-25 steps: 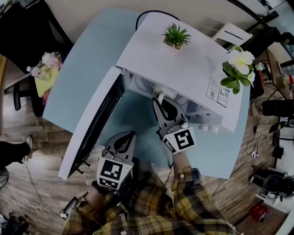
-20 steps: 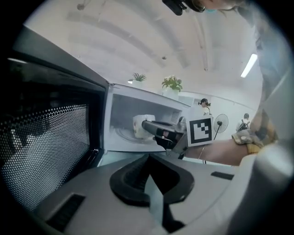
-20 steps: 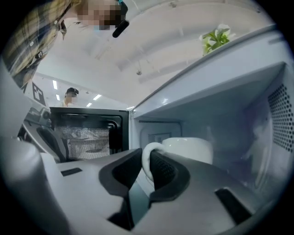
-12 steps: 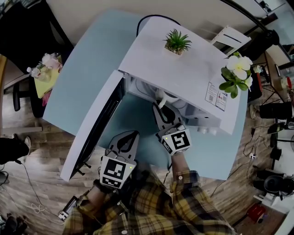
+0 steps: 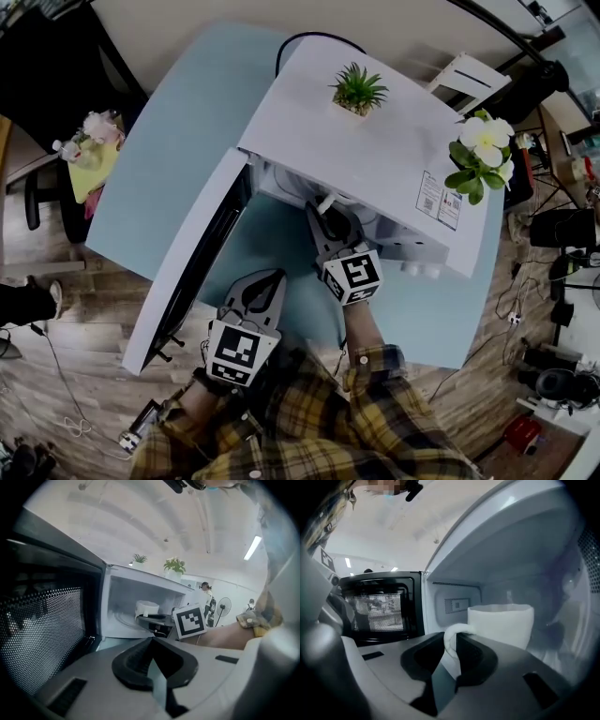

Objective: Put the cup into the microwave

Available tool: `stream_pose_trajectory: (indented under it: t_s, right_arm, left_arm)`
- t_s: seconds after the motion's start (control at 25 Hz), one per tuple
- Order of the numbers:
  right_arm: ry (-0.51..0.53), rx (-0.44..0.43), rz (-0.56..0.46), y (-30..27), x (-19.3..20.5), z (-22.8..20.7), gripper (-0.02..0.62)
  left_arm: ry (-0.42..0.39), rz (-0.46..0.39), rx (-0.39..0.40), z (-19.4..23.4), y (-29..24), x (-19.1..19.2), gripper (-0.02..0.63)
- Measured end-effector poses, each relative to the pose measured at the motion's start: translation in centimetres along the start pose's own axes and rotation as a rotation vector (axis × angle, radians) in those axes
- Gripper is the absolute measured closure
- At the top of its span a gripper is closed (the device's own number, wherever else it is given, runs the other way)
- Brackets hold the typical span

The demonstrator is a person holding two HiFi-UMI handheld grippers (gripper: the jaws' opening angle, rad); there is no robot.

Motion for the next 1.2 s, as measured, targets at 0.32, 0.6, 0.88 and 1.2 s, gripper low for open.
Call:
stream_pose_trajectory:
  t_s: [0.32, 0.6, 0.88, 1.2]
  right_arm:
    - [-0.054, 0.053, -0.008, -0.6, -0.1, -0.4, 0.534]
    - [-0.104, 0.052, -0.023, -0.7, -0.2, -0.2, 0.482]
    - [-0.143, 0.019, -0.077, -0.3, -0.9, 0.5, 0.363]
    - [-0.162, 0.058, -0.066, 0.9, -0.7, 1.0, 0.342]
  left_arm:
    - [0.002, -0.002, 0.009, -0.1, -0.4, -0.2, 0.614]
    - [0.006, -0.001, 0.005, 0.2, -0.3, -0.1, 0.614]
    - [0.005, 0.001, 0.009, 0.3, -0.1, 0.1, 0.614]
    - [0.002, -0.005, 0.004, 0.8, 0.3, -0.2, 0.614]
Point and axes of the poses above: the fingertips, and each gripper's own axes: y backward along the fingers, z to its left, x out of its underside, the point moved 2 cm from there along y, backward along the fingers, and after that the axes turned 15 degrees about y, right-handed, at the moved point
